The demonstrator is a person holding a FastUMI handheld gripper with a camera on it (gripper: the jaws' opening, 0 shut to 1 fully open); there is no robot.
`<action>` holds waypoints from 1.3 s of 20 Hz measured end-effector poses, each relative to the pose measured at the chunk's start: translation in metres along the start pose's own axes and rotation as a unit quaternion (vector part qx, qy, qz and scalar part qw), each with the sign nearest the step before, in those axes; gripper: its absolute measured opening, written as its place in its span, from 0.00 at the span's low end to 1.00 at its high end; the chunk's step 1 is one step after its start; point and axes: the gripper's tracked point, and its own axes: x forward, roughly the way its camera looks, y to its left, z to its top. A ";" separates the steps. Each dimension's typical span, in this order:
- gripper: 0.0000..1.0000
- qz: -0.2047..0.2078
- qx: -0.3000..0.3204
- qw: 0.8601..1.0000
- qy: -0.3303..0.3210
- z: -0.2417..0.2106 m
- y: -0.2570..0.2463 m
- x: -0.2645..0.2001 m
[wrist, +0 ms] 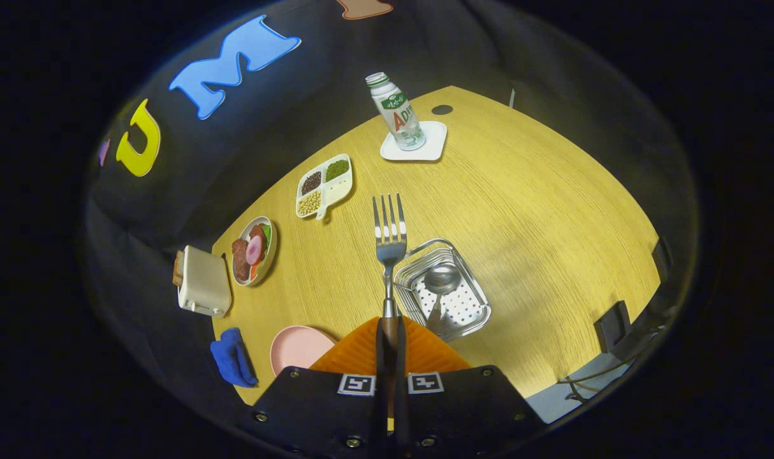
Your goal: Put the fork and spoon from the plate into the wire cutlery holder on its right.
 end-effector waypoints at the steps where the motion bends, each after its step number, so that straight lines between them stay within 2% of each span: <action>1: 0.04 0.000 0.000 1.000 0.002 -0.003 -0.002 0.001; 12: 0.05 0.026 0.025 0.999 -0.001 0.002 -0.003 -0.026; 18: 0.04 0.016 0.014 1.000 0.006 -0.001 -0.025 -0.038; 26: 0.04 -0.018 -0.007 0.997 0.080 -0.040 -0.046 -0.029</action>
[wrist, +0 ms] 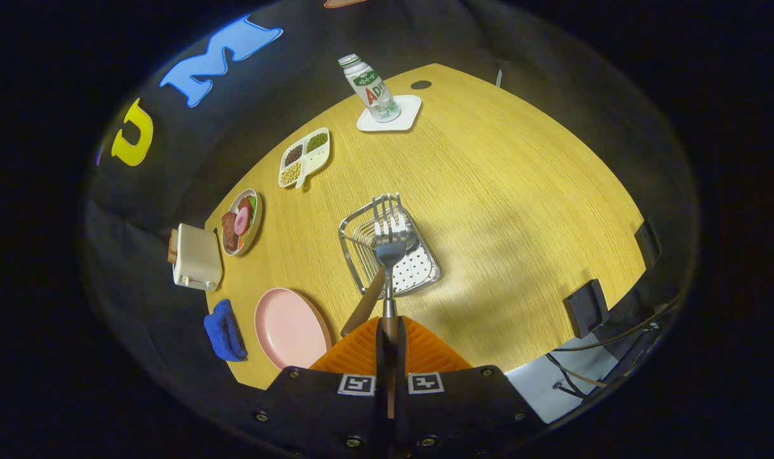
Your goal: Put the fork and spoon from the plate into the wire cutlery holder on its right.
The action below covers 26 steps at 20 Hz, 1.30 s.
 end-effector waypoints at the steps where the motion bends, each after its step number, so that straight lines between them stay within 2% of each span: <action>1: 0.04 -0.003 -0.002 1.000 0.008 -0.003 -0.002 0.003; 10: 0.08 -0.021 0.008 0.998 0.051 -0.003 -0.006 0.014; 15: 0.14 0.001 0.038 0.999 0.037 0.011 0.004 0.010; 18: 0.68 0.000 0.040 0.999 0.019 0.018 0.001 0.008; 20: 0.93 0.003 0.047 0.999 0.014 0.020 -0.001 0.007; 26: 0.94 0.013 0.059 0.998 -0.008 0.028 -0.002 -0.001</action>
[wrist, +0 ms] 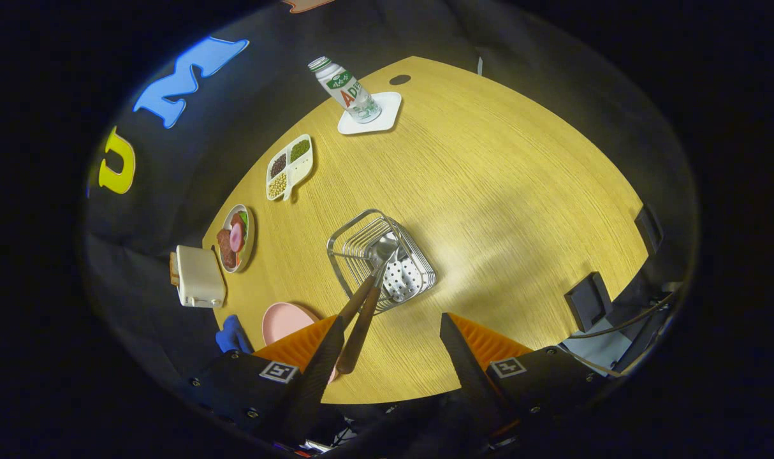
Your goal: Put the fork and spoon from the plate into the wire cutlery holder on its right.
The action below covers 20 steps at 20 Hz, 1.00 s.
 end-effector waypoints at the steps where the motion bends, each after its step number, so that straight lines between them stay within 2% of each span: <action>1: 0.94 0.006 -0.002 1.000 -0.011 0.003 0.004 -0.003; 5: 0.94 0.029 -0.031 0.992 -0.116 0.045 0.024 -0.029; 7: 0.94 0.033 -0.047 0.983 -0.176 0.068 0.035 -0.052; 9: 0.94 0.032 -0.077 0.966 -0.245 0.092 0.050 -0.082; 11: 0.94 0.025 -0.111 0.940 -0.321 0.115 0.065 -0.122; 15: 0.93 0.024 -0.174 0.873 -0.455 0.137 0.105 -0.200; 20: 0.93 0.004 -0.221 0.806 -0.549 0.145 0.137 -0.267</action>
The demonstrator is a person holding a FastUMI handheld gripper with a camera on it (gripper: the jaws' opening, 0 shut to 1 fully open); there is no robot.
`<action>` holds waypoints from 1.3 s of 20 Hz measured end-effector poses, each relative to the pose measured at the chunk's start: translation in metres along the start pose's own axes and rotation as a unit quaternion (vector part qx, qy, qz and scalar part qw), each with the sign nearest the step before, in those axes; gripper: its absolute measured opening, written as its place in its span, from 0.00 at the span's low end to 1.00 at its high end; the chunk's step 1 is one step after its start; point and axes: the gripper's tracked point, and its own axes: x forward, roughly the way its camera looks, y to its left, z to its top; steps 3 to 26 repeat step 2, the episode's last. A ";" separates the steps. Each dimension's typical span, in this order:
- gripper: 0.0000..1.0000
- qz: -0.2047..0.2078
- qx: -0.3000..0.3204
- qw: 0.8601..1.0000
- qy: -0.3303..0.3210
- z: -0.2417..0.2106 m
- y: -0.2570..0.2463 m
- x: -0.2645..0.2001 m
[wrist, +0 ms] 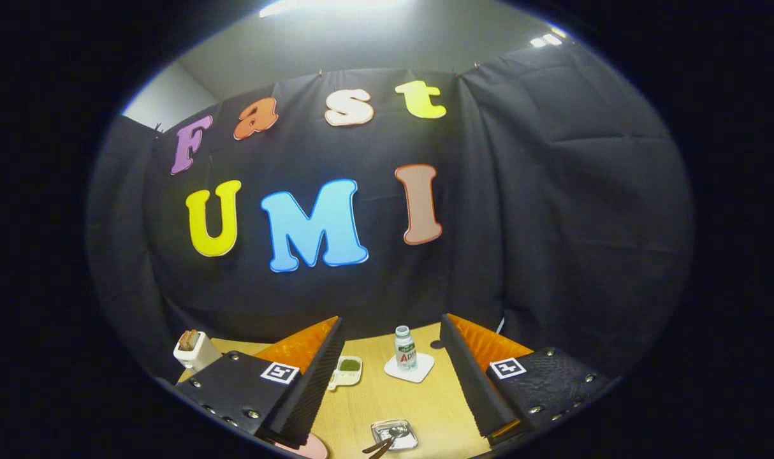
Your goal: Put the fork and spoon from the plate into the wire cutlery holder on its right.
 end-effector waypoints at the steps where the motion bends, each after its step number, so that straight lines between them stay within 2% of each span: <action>1: 0.93 -0.004 -0.008 1.000 -0.017 0.010 0.001 -0.001; 2: 0.93 -0.008 -0.016 0.999 -0.033 0.018 0.001 -0.002; 26: 0.93 -0.008 -0.016 0.999 -0.033 0.018 0.001 -0.002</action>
